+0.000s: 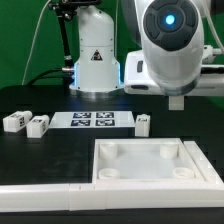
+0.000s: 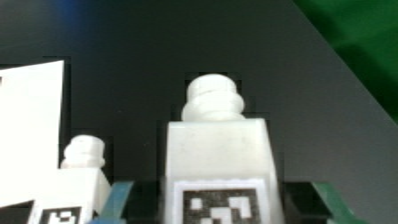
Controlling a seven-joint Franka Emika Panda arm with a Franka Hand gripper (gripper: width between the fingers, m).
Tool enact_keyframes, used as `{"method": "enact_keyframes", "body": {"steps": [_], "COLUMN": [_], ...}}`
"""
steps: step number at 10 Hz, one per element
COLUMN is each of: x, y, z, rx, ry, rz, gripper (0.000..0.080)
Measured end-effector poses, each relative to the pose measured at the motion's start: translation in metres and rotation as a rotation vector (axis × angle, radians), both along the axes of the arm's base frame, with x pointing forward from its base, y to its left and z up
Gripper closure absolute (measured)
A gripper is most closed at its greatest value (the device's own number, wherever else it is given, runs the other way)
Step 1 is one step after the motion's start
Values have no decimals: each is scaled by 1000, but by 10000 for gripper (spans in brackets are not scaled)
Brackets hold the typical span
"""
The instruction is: Assemble one leg
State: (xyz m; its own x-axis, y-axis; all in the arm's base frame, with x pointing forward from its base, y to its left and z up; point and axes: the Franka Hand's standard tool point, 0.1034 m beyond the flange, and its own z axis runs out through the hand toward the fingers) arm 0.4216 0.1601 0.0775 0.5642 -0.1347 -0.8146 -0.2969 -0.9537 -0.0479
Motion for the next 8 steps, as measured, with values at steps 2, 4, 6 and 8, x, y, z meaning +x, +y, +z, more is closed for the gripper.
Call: {"method": "enact_keyframes", "body": {"steps": [2,4,6,8], "x": [10,14,31,41], "y": [3,6,-3,-12], "z": [0,1,8,16], "rx": [-37,-75,-100,-128], "ry": [-176,-356,-511,-635], "rz": [-24,-40,3,55], "gripper": [512,512,512,511]}}
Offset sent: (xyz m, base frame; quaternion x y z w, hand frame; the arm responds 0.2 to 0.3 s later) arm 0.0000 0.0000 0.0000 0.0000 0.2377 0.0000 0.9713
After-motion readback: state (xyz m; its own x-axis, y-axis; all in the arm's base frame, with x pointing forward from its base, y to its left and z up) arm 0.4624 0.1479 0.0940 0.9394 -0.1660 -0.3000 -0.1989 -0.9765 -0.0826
